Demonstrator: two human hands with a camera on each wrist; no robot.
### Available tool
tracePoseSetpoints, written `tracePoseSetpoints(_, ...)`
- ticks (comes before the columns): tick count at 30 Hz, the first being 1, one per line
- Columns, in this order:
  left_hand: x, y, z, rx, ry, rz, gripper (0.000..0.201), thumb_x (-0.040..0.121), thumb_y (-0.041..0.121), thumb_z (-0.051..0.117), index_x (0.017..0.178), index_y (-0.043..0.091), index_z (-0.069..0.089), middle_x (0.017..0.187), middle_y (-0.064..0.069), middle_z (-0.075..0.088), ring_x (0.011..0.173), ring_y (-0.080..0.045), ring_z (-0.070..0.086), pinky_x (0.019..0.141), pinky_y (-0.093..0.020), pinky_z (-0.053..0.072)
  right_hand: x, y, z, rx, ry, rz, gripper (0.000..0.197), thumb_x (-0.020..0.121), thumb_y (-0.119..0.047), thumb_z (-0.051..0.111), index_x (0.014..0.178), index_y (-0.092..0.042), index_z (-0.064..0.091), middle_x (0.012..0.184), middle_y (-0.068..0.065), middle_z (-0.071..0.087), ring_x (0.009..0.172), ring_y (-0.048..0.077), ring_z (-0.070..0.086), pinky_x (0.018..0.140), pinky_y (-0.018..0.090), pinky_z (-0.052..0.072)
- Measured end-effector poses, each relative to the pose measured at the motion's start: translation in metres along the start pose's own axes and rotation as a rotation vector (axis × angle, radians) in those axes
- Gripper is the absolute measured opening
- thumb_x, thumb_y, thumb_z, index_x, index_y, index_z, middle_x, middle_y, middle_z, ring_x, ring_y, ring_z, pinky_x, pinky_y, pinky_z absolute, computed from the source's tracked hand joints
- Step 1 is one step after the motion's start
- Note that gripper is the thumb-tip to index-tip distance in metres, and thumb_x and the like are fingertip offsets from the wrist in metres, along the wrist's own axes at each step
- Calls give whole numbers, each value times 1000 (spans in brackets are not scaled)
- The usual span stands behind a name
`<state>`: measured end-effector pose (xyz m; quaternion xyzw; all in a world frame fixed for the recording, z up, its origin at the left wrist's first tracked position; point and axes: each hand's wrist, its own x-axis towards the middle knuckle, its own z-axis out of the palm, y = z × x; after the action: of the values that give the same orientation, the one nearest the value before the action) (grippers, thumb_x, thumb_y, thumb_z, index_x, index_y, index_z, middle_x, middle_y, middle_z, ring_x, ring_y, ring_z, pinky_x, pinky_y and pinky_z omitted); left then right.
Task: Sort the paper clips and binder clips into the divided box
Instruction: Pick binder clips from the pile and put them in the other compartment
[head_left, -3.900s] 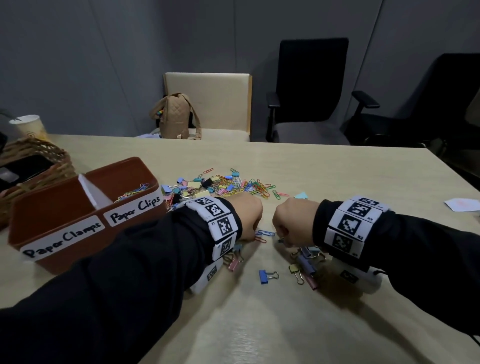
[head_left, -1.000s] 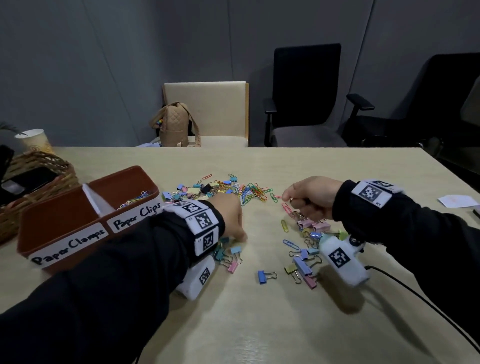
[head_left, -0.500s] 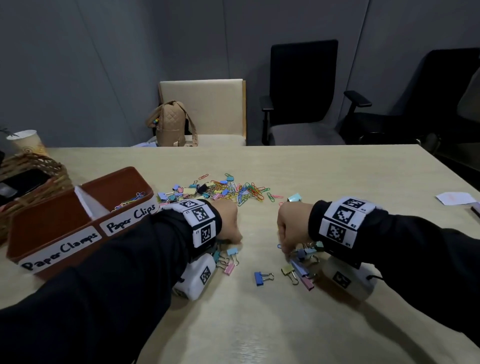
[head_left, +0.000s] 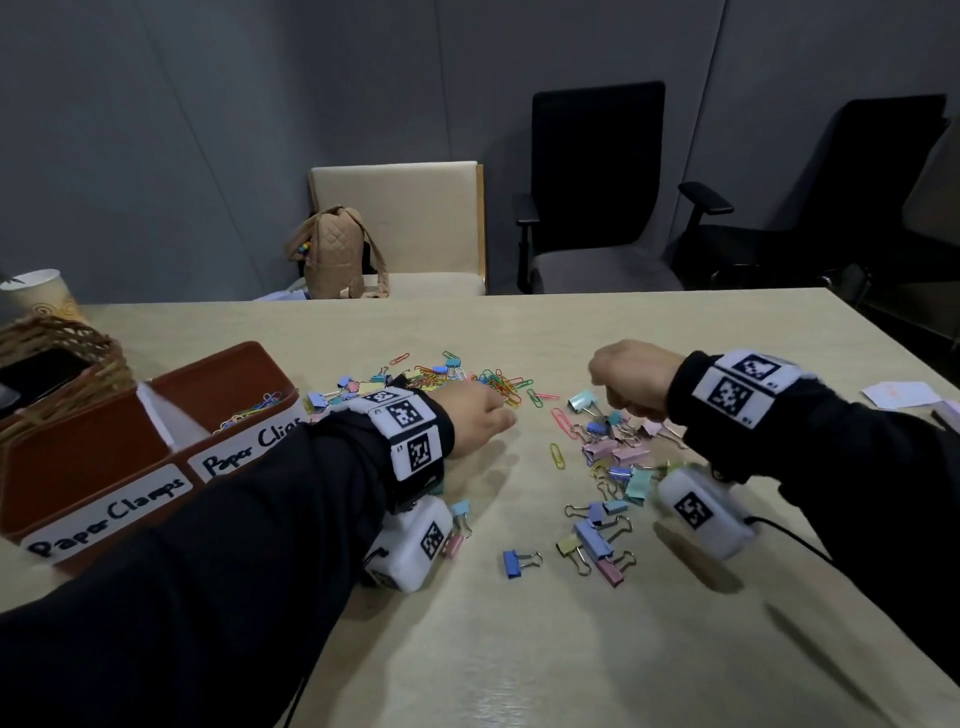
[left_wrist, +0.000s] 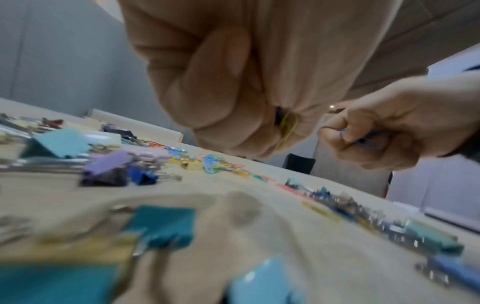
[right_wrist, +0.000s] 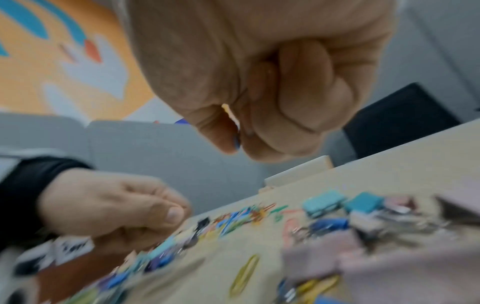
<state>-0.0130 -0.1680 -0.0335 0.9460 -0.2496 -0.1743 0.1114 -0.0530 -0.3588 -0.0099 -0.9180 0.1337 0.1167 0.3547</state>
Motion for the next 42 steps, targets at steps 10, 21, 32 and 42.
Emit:
tracePoseSetpoints(10, 12, 43, 7, 154, -87, 116, 26, 96, 13, 42, 109, 18, 64, 100, 4, 58, 96, -17, 55, 72, -24, 40, 5, 35, 1, 371, -178, 17, 21, 98, -2, 36, 79, -10, 41, 52, 7, 44, 30, 9, 23, 36, 9, 18)
tracePoseSetpoints(21, 26, 45, 13, 399, -92, 258, 8, 82, 26, 68, 86, 19, 69, 92, 1, 67, 85, -20, 61, 69, -26, 46, 13, 42, -1, 31, -87, -35, 28, 94, -9, 41, 73, -18, 58, 67, 3, 48, 38, 13, 35, 39, 19, 27)
tracePoseSetpoints(32, 25, 34, 24, 323, -176, 75, 34, 96, 29, 37, 95, 6, 61, 93, -12, 58, 90, -28, 54, 74, -29, 41, 5, 24, 10, -798, -113, -277, 29, 79, -31, 74, 103, -18, 63, 92, -1, 58, 82, 19, 52, 57, 25, 36)
tracePoseSetpoints(42, 22, 28, 13, 159, -68, 59, 27, 95, 21, 42, 72, 7, 49, 76, -11, 46, 71, -24, 42, 65, -29, 34, 6, 17, 13, -976, -73, -366, 8, 85, -21, 59, 78, -20, 57, 77, -3, 57, 73, 18, 51, 51, 22, 35)
